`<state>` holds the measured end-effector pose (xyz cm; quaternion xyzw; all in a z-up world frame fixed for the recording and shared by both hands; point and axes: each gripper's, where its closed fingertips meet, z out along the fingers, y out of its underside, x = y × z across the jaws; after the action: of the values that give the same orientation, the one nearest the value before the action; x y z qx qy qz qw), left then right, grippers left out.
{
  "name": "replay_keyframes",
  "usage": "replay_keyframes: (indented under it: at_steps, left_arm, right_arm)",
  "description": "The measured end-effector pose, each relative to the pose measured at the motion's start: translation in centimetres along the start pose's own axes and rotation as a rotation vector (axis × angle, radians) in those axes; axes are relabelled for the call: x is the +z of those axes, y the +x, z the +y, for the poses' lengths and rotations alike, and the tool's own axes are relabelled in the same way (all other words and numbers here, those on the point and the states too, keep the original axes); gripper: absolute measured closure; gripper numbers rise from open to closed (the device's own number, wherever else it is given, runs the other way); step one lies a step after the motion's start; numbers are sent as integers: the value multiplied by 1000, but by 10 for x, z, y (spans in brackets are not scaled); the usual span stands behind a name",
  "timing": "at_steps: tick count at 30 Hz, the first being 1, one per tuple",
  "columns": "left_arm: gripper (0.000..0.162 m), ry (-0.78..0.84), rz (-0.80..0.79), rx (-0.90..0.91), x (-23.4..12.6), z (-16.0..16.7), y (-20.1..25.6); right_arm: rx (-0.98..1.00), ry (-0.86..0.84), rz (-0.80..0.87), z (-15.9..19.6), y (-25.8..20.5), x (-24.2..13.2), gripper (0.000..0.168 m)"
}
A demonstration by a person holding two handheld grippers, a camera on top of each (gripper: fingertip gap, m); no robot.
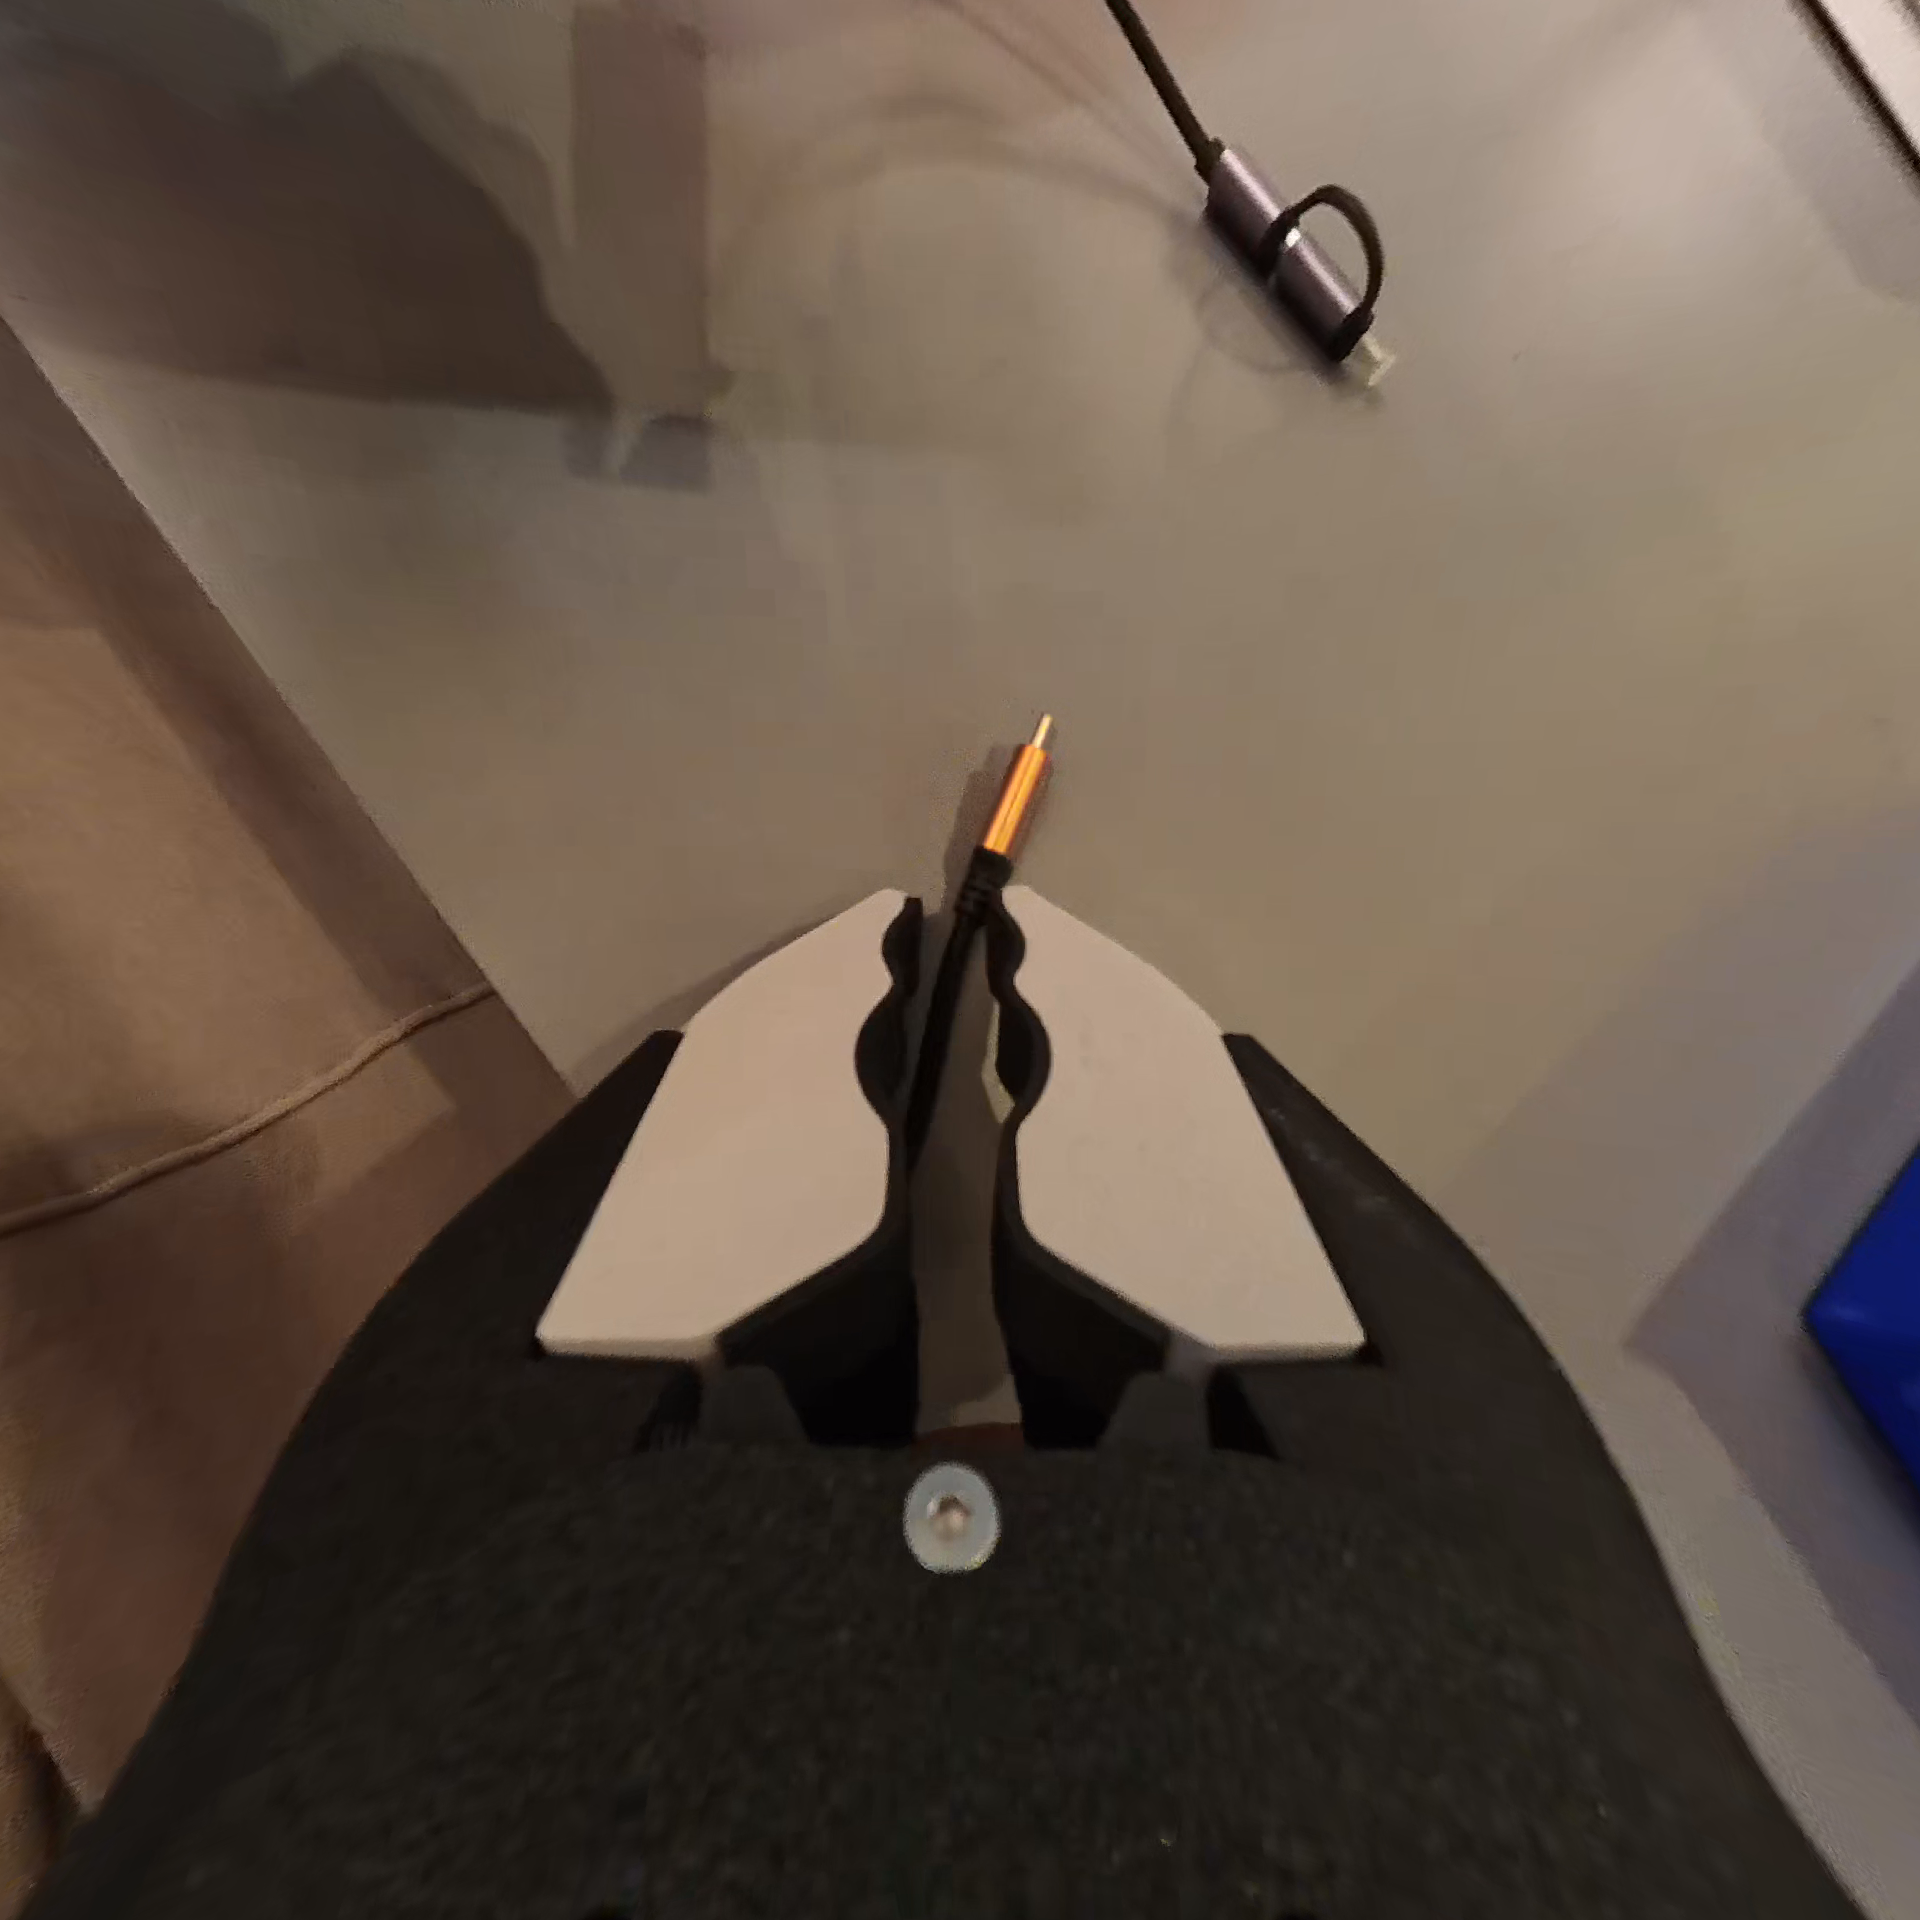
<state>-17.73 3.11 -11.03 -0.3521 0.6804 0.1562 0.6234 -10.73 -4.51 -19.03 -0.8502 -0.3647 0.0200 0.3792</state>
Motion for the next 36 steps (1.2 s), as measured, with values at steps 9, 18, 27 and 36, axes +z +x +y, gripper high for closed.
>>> replay_keyframes:
  at_steps: [9,18,27,36]
  left_arm:
    - [153,3,31,7,-1,1,13]
    - [153,-10,-105,-38,-4,3,-20]
    - [153,-74,-161,-160,1,20,-42]
    - [153,-121,-148,-192,-2,38,-39]
  right_arm:
    - [314,-17,-143,3,7,5,162]
    - [681,390,-609,-86,28,-85,164]
    - [174,612,-40,-219,152,-198,164]
    - [-332,149,61,-115,84,-34,164]
